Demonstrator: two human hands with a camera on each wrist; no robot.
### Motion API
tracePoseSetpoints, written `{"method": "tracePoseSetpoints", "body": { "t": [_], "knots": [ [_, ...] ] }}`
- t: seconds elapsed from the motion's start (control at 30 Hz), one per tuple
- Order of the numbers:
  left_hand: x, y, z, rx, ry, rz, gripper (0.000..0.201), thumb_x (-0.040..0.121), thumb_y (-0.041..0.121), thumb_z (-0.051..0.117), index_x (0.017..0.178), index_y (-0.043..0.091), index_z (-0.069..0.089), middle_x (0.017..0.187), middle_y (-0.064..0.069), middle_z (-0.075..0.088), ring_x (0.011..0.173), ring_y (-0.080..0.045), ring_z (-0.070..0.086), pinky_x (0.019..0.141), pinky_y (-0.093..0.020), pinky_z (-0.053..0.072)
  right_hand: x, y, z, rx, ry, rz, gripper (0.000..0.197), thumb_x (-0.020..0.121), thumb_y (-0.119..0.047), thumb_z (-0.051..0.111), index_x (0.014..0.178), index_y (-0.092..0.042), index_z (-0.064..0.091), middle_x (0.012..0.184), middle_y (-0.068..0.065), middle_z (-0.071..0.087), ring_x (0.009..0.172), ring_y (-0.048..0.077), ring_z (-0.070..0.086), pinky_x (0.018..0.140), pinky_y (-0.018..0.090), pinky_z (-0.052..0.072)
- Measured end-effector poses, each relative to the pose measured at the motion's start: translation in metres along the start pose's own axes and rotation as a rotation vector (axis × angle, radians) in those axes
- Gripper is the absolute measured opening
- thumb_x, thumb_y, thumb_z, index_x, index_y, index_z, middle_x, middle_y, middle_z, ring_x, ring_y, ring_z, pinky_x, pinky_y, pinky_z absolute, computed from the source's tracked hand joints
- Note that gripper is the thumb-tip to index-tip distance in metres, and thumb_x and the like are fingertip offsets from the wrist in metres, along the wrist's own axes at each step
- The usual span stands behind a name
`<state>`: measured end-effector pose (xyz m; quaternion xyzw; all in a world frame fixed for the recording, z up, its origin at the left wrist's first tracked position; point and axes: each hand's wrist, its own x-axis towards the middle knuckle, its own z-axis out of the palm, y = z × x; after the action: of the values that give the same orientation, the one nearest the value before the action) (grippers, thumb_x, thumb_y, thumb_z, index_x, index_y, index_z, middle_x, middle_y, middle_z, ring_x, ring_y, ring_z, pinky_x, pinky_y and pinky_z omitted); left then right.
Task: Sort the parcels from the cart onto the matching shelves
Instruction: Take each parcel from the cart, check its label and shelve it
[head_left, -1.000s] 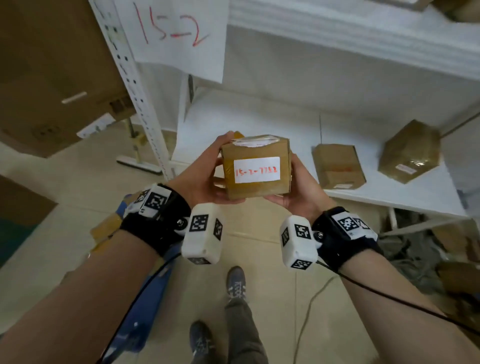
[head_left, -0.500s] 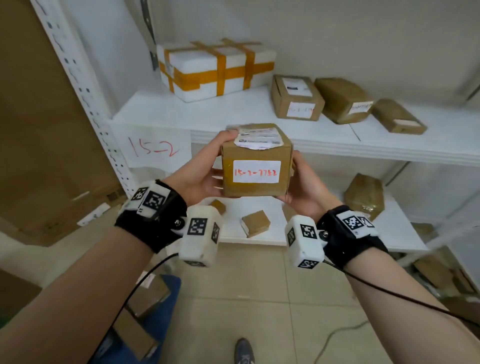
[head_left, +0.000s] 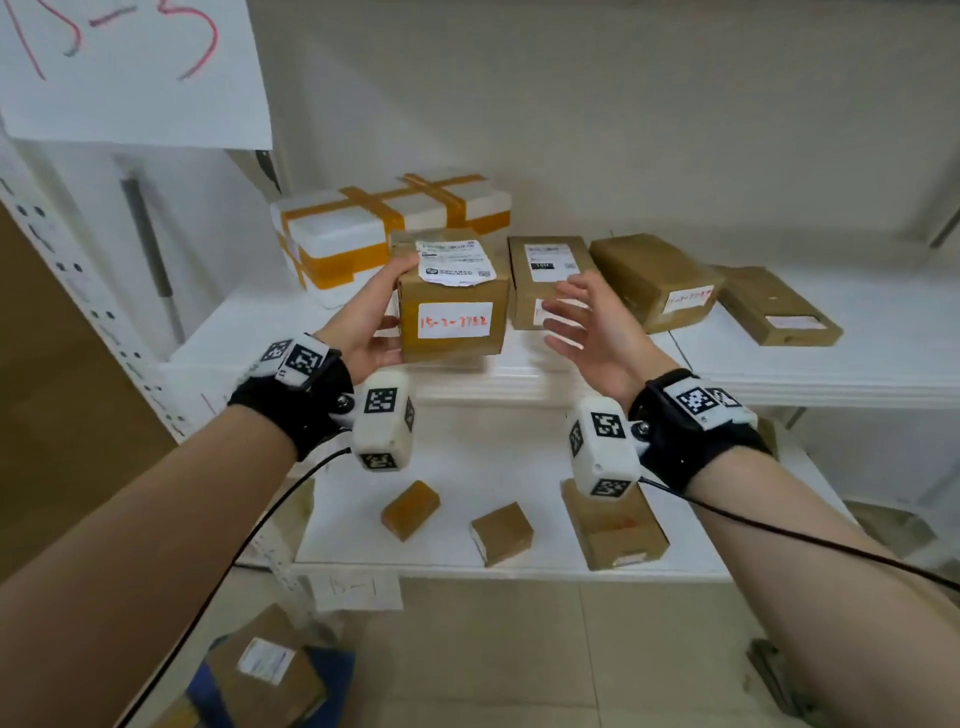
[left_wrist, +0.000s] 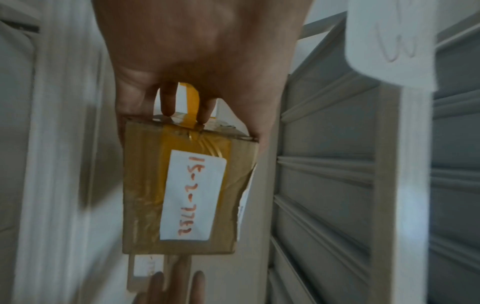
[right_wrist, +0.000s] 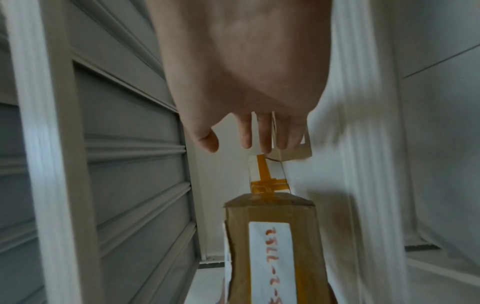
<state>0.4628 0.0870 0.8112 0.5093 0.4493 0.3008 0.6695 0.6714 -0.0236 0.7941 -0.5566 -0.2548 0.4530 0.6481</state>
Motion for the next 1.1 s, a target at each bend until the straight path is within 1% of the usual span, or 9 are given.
{"method": "tracePoseSetpoints", "body": {
  "t": [0.13, 0.2, 0.27, 0.37, 0.53, 0.63, 0.77, 0.93, 1.1],
  "knots": [
    [0.041, -0.008, 0.006, 0.016, 0.068, -0.025, 0.046, 0.083, 0.061, 0.062, 0.115, 0.028, 0.066, 0.119, -0.009, 0.066, 0.106, -0.022, 0.065, 0.075, -0.033, 0.06, 0.04, -0.003, 0.0, -0.218, 0.032, -0.017, 0.042, 0.1, -0.041, 0.048, 0.135, -0.02, 0.055, 0.137, 0.0, 0.057, 0.127, 0.018, 0.047, 0.108, 0.032, 0.036],
    [0.054, -0.013, 0.011, 0.081, 0.072, 0.009, 0.033, 0.092, 0.057, 0.053, 0.102, 0.03, 0.068, 0.097, -0.001, 0.075, 0.104, -0.022, 0.065, 0.089, -0.035, 0.055, 0.056, -0.003, 0.003, -0.304, 0.051, -0.009, 0.046, 0.099, -0.041, 0.05, 0.139, -0.02, 0.051, 0.139, -0.002, 0.054, 0.132, 0.016, 0.044, 0.103, 0.032, 0.03],
    [0.063, -0.016, 0.017, 0.138, 0.07, 0.036, 0.033, 0.096, 0.054, 0.047, 0.101, 0.029, 0.068, 0.076, 0.009, 0.075, 0.091, -0.016, 0.067, 0.086, -0.031, 0.052, 0.072, -0.006, 0.004, -0.333, 0.083, -0.019, 0.043, 0.099, -0.039, 0.052, 0.138, -0.021, 0.052, 0.133, -0.007, 0.053, 0.126, 0.012, 0.045, 0.097, 0.031, 0.027],
    [0.073, -0.019, 0.025, 0.21, 0.033, 0.034, 0.035, 0.095, 0.056, 0.05, 0.107, 0.028, 0.067, 0.085, 0.01, 0.076, 0.086, -0.011, 0.068, 0.074, -0.025, 0.047, 0.089, -0.012, 0.008, -0.345, 0.081, -0.021, 0.038, 0.1, -0.035, 0.051, 0.136, -0.021, 0.052, 0.123, -0.006, 0.05, 0.115, 0.012, 0.041, 0.095, 0.033, 0.028],
    [0.089, -0.021, 0.039, 0.428, -0.078, 0.041, 0.063, 0.069, 0.064, 0.076, 0.124, 0.038, 0.061, 0.113, 0.009, 0.072, 0.102, -0.012, 0.068, 0.082, -0.028, 0.05, 0.109, -0.008, 0.011, -0.424, 0.07, -0.027, 0.025, 0.088, -0.036, 0.058, 0.11, -0.024, 0.061, 0.131, 0.003, 0.062, 0.121, 0.019, 0.054, 0.097, 0.033, 0.039],
    [0.107, -0.025, 0.046, 0.439, -0.08, 0.045, 0.083, 0.051, 0.054, 0.089, 0.127, 0.042, 0.059, 0.123, 0.005, 0.067, 0.106, -0.014, 0.067, 0.077, -0.028, 0.052, 0.114, -0.002, -0.002, -0.31, 0.181, -0.119, 0.023, 0.096, -0.023, 0.059, 0.117, -0.017, 0.065, 0.117, -0.003, 0.064, 0.104, 0.009, 0.057, 0.085, 0.023, 0.042],
    [0.123, -0.039, 0.059, 0.242, 0.031, 0.077, 0.072, 0.073, 0.016, 0.086, 0.135, 0.017, 0.049, 0.123, -0.011, 0.065, 0.098, -0.022, 0.07, 0.084, -0.038, 0.06, 0.114, 0.006, -0.016, -0.087, 0.326, -0.194, 0.012, 0.097, -0.015, 0.059, 0.088, -0.02, 0.066, 0.089, -0.001, 0.069, 0.085, 0.012, 0.064, 0.078, 0.023, 0.046],
    [0.112, -0.059, 0.059, 0.115, 0.176, 0.156, 0.046, 0.079, 0.015, 0.08, 0.11, 0.015, 0.046, 0.076, -0.007, 0.063, 0.058, -0.019, 0.055, 0.063, -0.032, 0.051, 0.102, 0.027, -0.004, 0.001, 0.231, -0.194, 0.015, 0.095, -0.01, 0.057, 0.082, -0.016, 0.058, 0.061, -0.002, 0.056, 0.05, 0.009, 0.047, 0.047, 0.021, 0.038],
    [0.078, -0.078, 0.041, 0.01, 0.024, 0.173, 0.011, 0.096, 0.013, 0.06, 0.102, 0.005, 0.065, 0.076, -0.008, 0.059, 0.057, -0.019, 0.062, 0.059, -0.026, 0.055, 0.081, 0.061, 0.039, -0.11, 0.122, -0.241, 0.017, 0.093, -0.005, 0.052, 0.079, -0.012, 0.059, 0.061, 0.005, 0.056, 0.046, 0.014, 0.044, 0.043, 0.022, 0.034]
  ]
}}
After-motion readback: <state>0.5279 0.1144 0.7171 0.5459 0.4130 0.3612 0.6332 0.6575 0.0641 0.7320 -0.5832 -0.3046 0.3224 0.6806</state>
